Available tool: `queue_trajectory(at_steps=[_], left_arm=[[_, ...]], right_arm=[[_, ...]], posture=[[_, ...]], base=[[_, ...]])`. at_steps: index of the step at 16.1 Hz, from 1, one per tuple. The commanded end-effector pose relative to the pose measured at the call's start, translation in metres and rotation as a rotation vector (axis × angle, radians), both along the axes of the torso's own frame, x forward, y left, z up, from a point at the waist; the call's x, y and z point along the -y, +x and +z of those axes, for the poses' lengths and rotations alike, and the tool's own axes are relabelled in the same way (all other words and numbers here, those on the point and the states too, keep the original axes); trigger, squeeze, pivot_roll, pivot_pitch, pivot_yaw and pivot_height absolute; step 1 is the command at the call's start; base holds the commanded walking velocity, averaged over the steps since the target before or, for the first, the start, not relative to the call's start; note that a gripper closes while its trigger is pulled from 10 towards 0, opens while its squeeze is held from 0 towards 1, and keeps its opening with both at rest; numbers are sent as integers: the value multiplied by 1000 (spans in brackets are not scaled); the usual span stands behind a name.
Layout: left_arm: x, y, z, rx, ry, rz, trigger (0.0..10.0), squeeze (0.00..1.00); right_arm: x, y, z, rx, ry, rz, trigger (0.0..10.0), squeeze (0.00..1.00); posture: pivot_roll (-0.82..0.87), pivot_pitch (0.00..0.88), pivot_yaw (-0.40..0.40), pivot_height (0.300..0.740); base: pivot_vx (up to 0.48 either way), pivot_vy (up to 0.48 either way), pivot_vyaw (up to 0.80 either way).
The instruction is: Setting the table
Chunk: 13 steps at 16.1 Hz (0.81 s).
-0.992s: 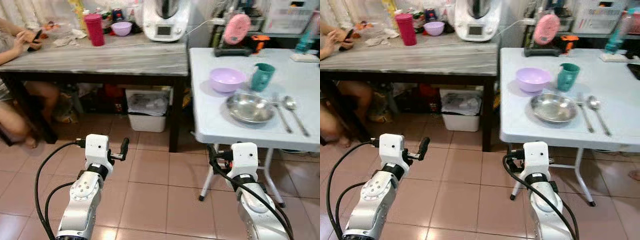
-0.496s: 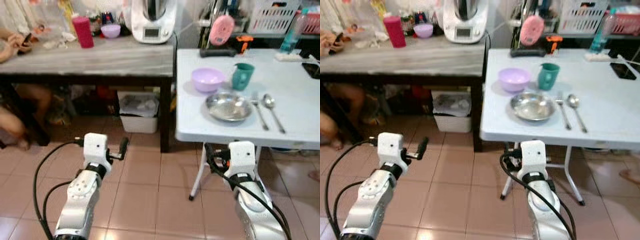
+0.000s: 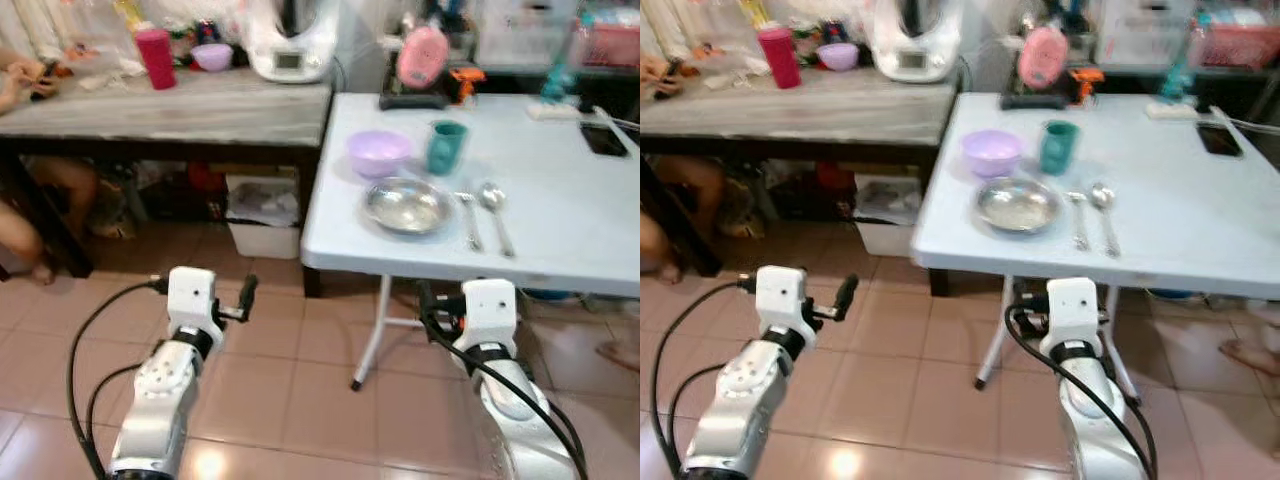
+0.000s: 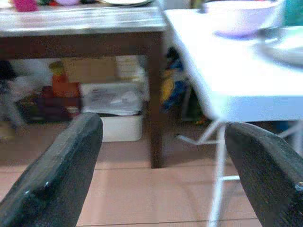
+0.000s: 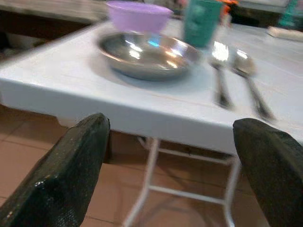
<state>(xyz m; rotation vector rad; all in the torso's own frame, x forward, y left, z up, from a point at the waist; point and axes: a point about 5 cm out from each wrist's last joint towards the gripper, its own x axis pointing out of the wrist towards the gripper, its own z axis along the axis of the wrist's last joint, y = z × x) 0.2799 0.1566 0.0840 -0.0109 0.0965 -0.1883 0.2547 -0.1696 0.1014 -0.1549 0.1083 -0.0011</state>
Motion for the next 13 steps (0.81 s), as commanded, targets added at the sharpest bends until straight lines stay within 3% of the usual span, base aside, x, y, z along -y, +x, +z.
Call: queue_trajectory(at_steps=[1,11,13], left_arm=[[1,1,2,6,1,-5,10000,0],[15,-2,8,34,-129,-122,10000,0],[19,-1,9,42,-139,-147,10000,0]], right_arm=[[-1,2,1,1,-11,-7,10000,0],[1,1,7,39,27,-8,10000,0],[2,1,7,44,19,-14,10000,0]], posture=[[-230,0,30,740],[-249,0,29,740],[-255,0,29,740]], base=[[0,0,0],[0,0,0],[276,0,-266]])
